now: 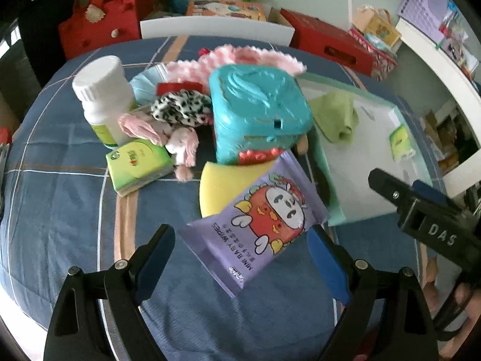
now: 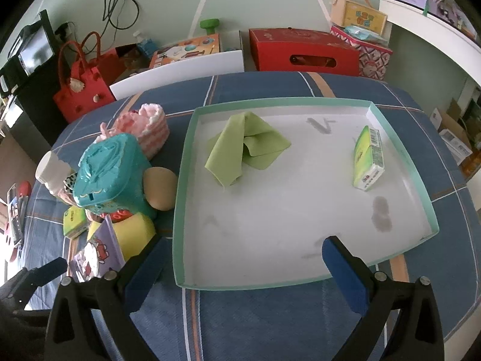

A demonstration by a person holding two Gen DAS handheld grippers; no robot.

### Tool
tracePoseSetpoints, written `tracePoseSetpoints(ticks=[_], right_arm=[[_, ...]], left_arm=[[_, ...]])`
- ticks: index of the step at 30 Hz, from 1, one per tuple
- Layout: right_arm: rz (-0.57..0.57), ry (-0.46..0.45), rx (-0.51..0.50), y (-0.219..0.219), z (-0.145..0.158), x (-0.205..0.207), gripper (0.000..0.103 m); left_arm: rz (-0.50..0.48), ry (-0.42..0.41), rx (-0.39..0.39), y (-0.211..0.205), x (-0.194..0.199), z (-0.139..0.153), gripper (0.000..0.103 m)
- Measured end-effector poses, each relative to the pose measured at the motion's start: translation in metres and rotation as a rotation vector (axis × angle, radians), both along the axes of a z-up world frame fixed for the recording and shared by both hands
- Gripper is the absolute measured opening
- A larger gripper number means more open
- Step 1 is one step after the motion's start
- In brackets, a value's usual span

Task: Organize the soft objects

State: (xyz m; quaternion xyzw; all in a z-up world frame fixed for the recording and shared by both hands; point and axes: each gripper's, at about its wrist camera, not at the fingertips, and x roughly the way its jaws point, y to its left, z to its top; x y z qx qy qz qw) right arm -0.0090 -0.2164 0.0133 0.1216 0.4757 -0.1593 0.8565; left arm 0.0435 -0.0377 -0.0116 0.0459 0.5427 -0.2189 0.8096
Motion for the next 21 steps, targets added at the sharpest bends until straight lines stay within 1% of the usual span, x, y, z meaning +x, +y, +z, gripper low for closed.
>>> tracePoseSetpoints(ticks=[2, 5, 9, 13, 16, 18, 19, 20, 21], right_arm=[[0.004, 0.005, -0.001, 0.001, -0.001, 0.000, 0.103], [0.015, 0.011, -0.009, 0.005, -0.001, 0.001, 0.103], [0.027, 0.023, -0.015, 0.008, -0.003, 0.002, 0.103], [0.033, 0.028, -0.021, 0.010, -0.004, 0.002, 0.103], [0.041, 0.035, -0.025, 0.012, -0.005, 0.002, 0.103], [0.046, 0.040, -0.028, 0.014, -0.006, 0.003, 0.103], [0.048, 0.042, -0.028, 0.014, -0.006, 0.003, 0.103], [0.050, 0.043, -0.029, 0.014, -0.006, 0.003, 0.103], [0.051, 0.044, -0.029, 0.014, -0.006, 0.004, 0.103]], left_arm=[[0.000, 0.010, 0.014, -0.003, 0.003, -0.004, 0.090], [0.031, 0.016, 0.035, -0.001, 0.008, -0.008, 0.090], [0.068, 0.033, 0.015, 0.005, 0.015, -0.012, 0.090], [0.059, 0.060, 0.004, 0.006, 0.018, -0.018, 0.090], [0.055, 0.045, -0.014, 0.011, 0.017, -0.013, 0.089], [0.047, 0.027, -0.029, 0.013, 0.016, -0.010, 0.084], [0.042, 0.023, -0.033, 0.013, 0.016, -0.009, 0.077], [0.039, 0.023, -0.035, 0.012, 0.016, -0.008, 0.074], [0.036, 0.025, -0.036, 0.011, 0.018, -0.008, 0.072]])
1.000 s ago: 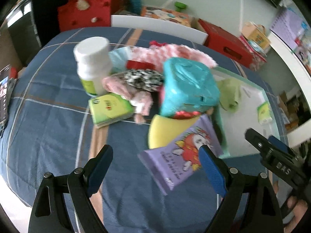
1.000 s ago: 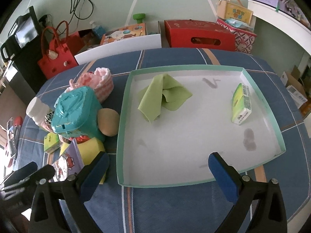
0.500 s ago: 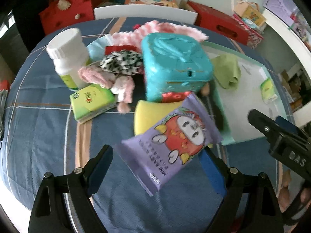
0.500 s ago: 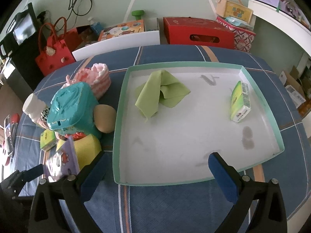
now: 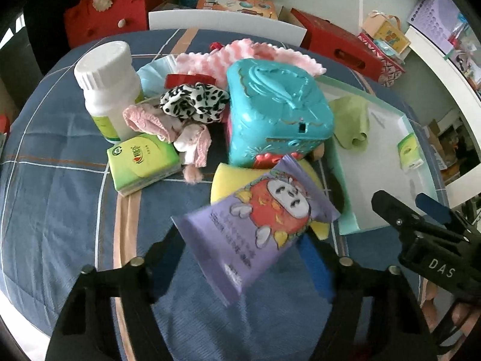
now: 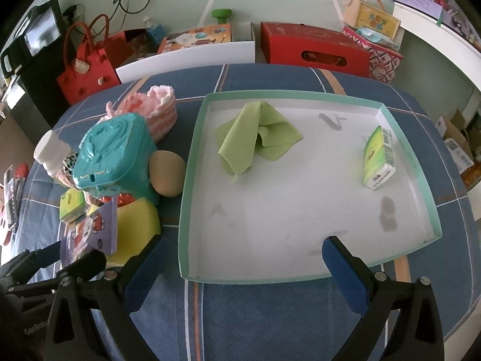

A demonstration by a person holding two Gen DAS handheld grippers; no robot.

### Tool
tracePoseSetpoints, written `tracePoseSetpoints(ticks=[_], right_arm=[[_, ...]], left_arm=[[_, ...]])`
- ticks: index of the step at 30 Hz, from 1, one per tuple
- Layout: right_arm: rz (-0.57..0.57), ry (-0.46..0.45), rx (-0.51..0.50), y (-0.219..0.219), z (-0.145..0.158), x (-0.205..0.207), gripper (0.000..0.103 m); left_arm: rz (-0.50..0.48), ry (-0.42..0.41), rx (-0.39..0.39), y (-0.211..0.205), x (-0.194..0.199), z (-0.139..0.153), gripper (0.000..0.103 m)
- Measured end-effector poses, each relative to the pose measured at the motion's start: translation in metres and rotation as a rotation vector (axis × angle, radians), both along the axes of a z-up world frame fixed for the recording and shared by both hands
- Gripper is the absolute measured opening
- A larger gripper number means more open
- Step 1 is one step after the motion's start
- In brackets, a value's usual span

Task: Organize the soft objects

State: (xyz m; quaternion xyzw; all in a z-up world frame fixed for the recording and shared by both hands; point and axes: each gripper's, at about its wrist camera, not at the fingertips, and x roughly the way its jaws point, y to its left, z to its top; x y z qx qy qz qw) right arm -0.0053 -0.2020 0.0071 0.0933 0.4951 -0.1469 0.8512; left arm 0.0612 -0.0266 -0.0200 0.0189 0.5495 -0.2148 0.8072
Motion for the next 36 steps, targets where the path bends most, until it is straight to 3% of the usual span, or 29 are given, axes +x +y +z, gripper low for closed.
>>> tracePoseSetpoints(ticks=[2, 6, 23, 24, 25, 26, 32, 36], right_arm=[[0.002, 0.001, -0.001, 0.001, 0.000, 0.000, 0.103], [0.006, 0.005, -0.002, 0.002, -0.001, 0.000, 0.103], [0.074, -0.020, -0.014, 0.018, 0.003, 0.002, 0.103], [0.082, -0.021, -0.016, 0.020, 0.003, 0.003, 0.103], [0.091, -0.022, -0.019, 0.022, 0.003, 0.003, 0.103], [0.097, -0.021, -0.023, 0.024, 0.003, 0.004, 0.103], [0.115, -0.011, -0.034, 0.029, 0.001, 0.005, 0.103], [0.113, -0.008, -0.031, 0.028, 0.000, 0.005, 0.103]], left_arm=[[-0.001, 0.003, -0.007, -0.002, 0.002, 0.000, 0.058], [0.020, 0.017, -0.015, 0.002, 0.005, -0.001, 0.050], [0.047, -0.020, -0.036, 0.021, 0.005, 0.017, 0.041], [0.050, -0.026, -0.038, 0.023, 0.005, 0.019, 0.037], [0.053, -0.030, -0.037, 0.024, 0.005, 0.020, 0.024], [0.054, -0.030, -0.038, 0.025, 0.006, 0.021, 0.022], [0.046, 0.000, -0.040, 0.029, 0.006, 0.015, 0.022], [0.061, 0.053, -0.084, 0.036, 0.008, 0.010, 0.023]])
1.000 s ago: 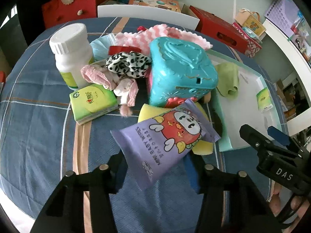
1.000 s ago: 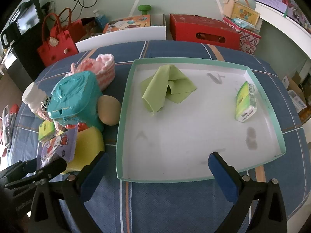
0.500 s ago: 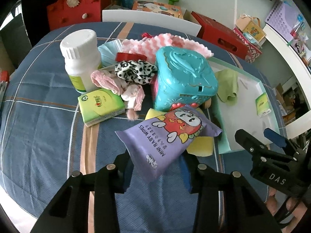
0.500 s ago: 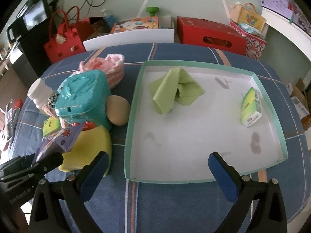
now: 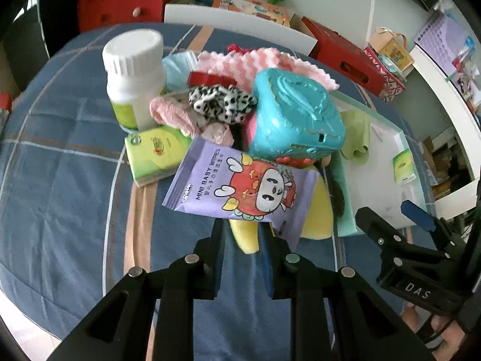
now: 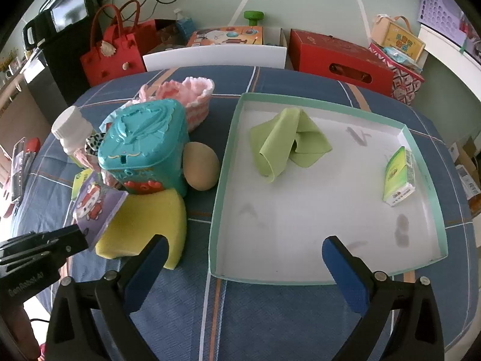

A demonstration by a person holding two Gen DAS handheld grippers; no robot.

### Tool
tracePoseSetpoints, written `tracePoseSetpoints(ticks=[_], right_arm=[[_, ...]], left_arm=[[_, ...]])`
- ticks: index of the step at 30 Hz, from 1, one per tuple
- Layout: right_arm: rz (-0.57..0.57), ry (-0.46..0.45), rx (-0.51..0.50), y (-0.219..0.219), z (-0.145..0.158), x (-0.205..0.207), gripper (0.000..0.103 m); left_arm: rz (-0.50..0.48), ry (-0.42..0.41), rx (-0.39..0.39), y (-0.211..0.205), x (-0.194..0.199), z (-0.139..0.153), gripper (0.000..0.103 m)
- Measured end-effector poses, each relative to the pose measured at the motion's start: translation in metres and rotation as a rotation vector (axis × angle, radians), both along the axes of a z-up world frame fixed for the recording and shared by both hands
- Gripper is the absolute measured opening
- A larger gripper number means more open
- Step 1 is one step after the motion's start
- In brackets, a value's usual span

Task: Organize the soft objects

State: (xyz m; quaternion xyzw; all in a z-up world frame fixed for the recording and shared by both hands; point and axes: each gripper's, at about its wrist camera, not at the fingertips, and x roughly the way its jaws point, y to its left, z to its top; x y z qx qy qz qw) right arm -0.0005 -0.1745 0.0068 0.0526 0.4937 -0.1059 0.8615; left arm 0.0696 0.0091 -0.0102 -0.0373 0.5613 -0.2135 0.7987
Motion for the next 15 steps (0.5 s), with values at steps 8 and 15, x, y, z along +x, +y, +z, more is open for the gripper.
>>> tracePoseSetpoints(ticks=[8, 15], right_arm=[[-0.013, -0.008, 0.014, -0.005, 0.001, 0.000, 0.103], [-0.027, -0.011, 0.025, -0.009, 0.002, -0.001, 0.103]], left_arm=[[0.092, 0.005, -0.076, 0.039, 0.000, 0.011, 0.046], [0.223, 0.032, -0.133, 0.064, 0.010, 0.004, 0.062]])
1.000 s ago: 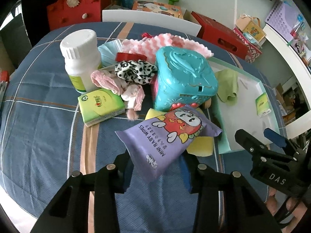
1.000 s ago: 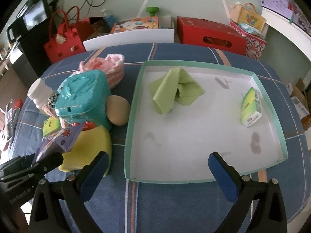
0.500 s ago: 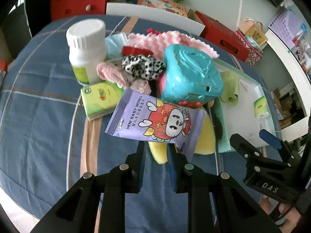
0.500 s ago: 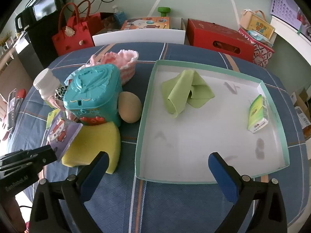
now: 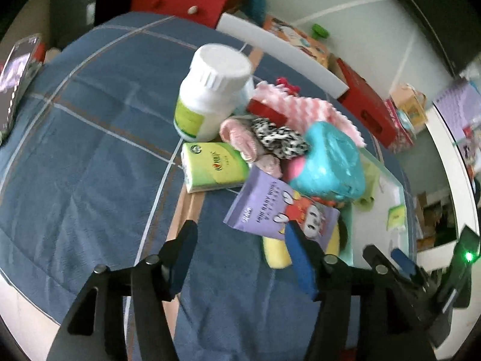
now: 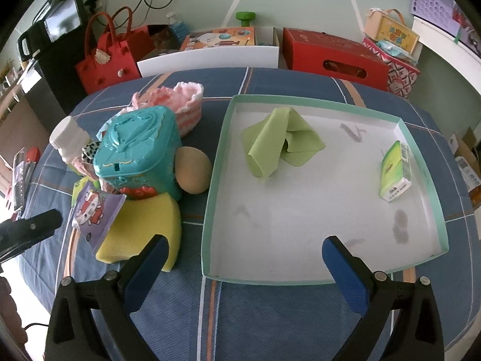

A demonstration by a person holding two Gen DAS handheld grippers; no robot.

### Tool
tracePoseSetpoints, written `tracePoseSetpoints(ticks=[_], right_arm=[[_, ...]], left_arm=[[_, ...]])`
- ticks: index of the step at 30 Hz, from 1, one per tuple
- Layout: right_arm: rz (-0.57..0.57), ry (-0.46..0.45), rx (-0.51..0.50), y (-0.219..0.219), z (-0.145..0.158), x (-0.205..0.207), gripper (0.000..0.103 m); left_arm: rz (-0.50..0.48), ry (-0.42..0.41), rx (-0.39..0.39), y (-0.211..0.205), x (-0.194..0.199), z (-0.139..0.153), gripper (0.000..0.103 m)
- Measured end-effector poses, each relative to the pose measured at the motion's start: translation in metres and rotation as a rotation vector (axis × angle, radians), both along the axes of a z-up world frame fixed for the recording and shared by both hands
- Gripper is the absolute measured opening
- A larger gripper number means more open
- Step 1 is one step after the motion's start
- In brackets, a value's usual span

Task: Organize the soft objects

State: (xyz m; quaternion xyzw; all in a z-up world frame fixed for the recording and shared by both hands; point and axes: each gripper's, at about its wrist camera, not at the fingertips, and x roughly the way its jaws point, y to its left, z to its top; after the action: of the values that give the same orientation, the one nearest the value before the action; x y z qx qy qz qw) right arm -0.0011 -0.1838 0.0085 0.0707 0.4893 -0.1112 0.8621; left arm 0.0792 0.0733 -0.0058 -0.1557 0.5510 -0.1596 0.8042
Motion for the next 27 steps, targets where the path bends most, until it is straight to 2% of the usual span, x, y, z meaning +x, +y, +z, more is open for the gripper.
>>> tracePoseSetpoints(ticks=[2, 6, 9, 16, 18, 19, 20, 23, 27], right_arm=[[0.003, 0.000, -0.005, 0.001, 0.000, 0.000, 0.103], [0.006, 0.000, -0.010, 0.002, 0.000, 0.000, 0.103], [0.006, 0.000, -0.011, 0.003, 0.000, 0.000, 0.103], [0.008, 0.001, -0.012, 0.003, 0.000, 0.000, 0.103], [0.009, 0.003, -0.012, 0.003, 0.000, 0.000, 0.103], [0.010, 0.003, -0.013, 0.003, 0.000, 0.000, 0.103], [0.011, 0.003, -0.014, 0.003, 0.001, 0.000, 0.103], [0.015, 0.003, -0.014, 0.004, 0.001, 0.000, 0.103], [0.034, 0.004, -0.013, 0.008, 0.000, 0.001, 0.103]], left_arm=[[0.006, 0.039, -0.037, 0.000, 0.005, -0.010, 0.062], [0.033, 0.126, -0.167, -0.001, 0.013, -0.031, 0.062], [0.063, 0.143, -0.224, 0.000, 0.015, -0.036, 0.062], [0.068, 0.143, -0.263, -0.010, 0.023, -0.039, 0.061], [0.066, 0.144, -0.282, -0.011, 0.023, -0.039, 0.048], [0.065, 0.141, -0.297, -0.012, 0.024, -0.039, 0.031], [0.068, 0.138, -0.304, -0.010, 0.022, -0.039, 0.022], [0.082, 0.124, -0.308, -0.004, 0.019, -0.038, 0.011], [0.093, 0.108, -0.327, 0.003, 0.016, -0.035, 0.008]])
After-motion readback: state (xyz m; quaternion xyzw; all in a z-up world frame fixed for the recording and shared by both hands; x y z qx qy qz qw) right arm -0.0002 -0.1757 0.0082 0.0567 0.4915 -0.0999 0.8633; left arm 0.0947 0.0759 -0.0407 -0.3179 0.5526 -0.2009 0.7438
